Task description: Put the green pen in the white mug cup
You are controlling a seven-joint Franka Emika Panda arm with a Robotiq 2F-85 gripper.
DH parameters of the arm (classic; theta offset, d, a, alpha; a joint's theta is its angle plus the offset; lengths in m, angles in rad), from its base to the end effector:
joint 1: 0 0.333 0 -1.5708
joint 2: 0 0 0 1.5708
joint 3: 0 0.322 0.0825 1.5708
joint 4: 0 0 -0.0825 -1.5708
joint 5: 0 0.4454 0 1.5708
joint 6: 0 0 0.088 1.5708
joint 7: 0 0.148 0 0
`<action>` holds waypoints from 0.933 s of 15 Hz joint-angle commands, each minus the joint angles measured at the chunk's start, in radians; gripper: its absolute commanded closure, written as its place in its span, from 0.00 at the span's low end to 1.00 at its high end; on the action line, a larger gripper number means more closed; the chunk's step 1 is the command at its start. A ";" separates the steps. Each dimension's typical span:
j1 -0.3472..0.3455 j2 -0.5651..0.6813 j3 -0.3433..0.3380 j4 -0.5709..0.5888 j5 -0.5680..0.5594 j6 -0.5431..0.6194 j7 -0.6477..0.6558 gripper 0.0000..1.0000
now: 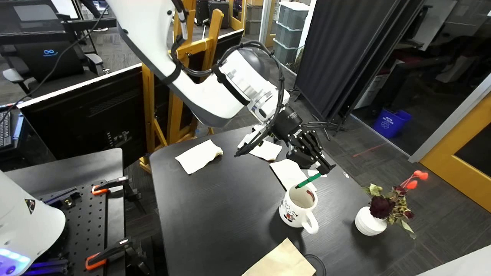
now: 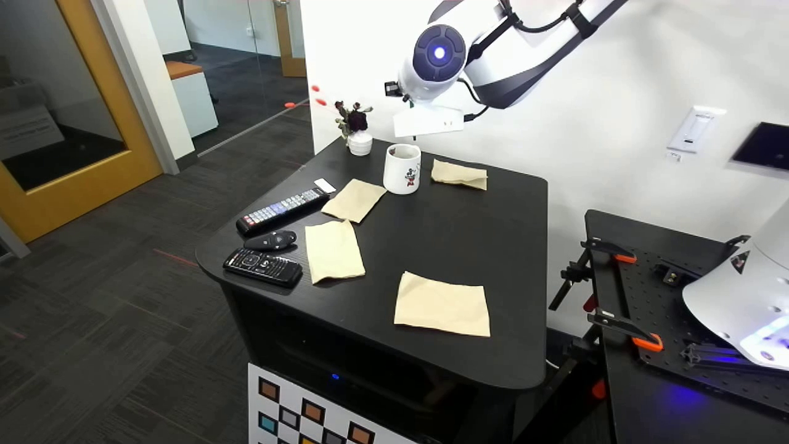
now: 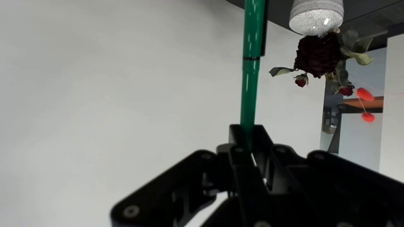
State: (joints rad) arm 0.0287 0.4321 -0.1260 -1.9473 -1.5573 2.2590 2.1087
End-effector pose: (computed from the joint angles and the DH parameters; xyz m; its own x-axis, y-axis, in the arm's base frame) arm 0.6805 -0.1236 0.2133 0.3159 -0.3186 0.8937 -0.8768 -0.4580 0.1466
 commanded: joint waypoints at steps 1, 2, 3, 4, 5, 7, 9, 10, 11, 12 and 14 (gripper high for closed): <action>-0.017 0.036 0.031 0.034 -0.084 -0.057 0.075 0.97; -0.020 0.043 0.036 0.037 -0.098 -0.065 0.086 0.97; -0.023 0.051 0.041 0.041 -0.107 -0.077 0.096 0.97; -0.023 0.061 0.044 0.046 -0.119 -0.089 0.106 0.97; -0.026 0.069 0.049 0.051 -0.121 -0.094 0.107 0.97; -0.029 0.090 0.057 0.062 -0.127 -0.107 0.109 0.97; -0.031 0.107 0.066 0.072 -0.127 -0.116 0.104 0.97; -0.031 0.116 0.069 0.078 -0.125 -0.117 0.102 0.97; -0.032 0.123 0.073 0.080 -0.122 -0.113 0.099 0.97; -0.032 0.131 0.075 0.085 -0.123 -0.112 0.102 0.97; -0.033 0.149 0.080 0.094 -0.124 -0.110 0.103 0.97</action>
State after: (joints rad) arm 0.0141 0.5487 -0.0712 -1.8866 -1.6624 2.1727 2.1885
